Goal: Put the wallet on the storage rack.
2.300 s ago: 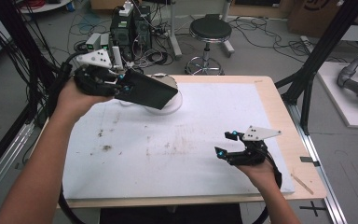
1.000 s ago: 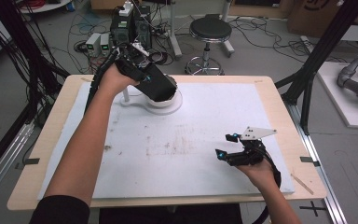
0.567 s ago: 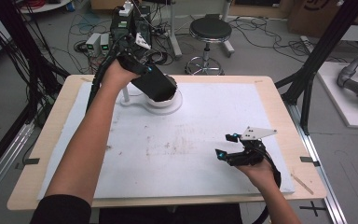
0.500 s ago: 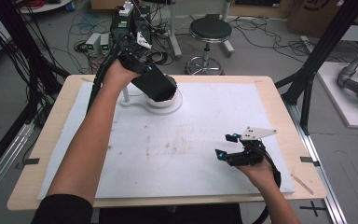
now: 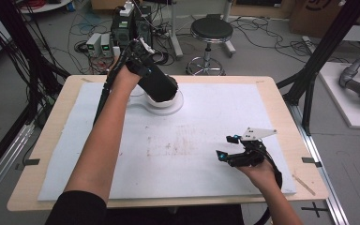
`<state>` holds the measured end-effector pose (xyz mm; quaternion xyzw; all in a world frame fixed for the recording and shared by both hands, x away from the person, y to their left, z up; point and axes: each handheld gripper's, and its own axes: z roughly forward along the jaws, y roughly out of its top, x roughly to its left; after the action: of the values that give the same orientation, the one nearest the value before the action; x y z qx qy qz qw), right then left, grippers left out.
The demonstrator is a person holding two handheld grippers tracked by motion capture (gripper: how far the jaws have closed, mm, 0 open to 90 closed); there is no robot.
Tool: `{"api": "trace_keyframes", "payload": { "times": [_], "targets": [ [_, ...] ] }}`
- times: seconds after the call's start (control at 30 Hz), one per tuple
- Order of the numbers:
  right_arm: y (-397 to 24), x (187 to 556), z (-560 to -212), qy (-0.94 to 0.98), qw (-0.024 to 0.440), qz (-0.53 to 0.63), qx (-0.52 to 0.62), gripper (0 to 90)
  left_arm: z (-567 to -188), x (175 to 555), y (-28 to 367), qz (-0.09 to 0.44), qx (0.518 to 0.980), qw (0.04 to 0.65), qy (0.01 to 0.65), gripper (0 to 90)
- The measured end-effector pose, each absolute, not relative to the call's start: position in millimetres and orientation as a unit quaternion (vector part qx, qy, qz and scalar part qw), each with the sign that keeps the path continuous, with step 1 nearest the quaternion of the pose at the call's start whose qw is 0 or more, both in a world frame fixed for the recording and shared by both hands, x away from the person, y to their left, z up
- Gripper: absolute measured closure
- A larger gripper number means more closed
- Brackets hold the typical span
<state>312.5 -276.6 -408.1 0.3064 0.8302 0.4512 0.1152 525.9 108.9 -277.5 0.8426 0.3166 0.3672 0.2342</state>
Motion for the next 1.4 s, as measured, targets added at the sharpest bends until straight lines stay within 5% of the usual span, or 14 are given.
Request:
{"api": "trace_keyframes", "payload": {
  "times": [0.37,0.8,1.4],
  "targets": [
    [-274.3,314.7,-408.4,0.83,0.105,0.451,0.312,24.3,-267.8,517.8,116.1,0.336,0.843,0.285,0.307,33.8],
    [-282.1,312.1,-402.9,0.813,0.119,0.468,0.326,24.2,-243.4,466.5,139.2,0.302,0.83,0.376,0.28,30.7],
    [-315.7,321.6,-385.3,0.77,0.191,0.488,0.364,22.2,-289.8,392.0,184.3,0.22,0.813,0.49,0.227,25.8]
  ]
}}
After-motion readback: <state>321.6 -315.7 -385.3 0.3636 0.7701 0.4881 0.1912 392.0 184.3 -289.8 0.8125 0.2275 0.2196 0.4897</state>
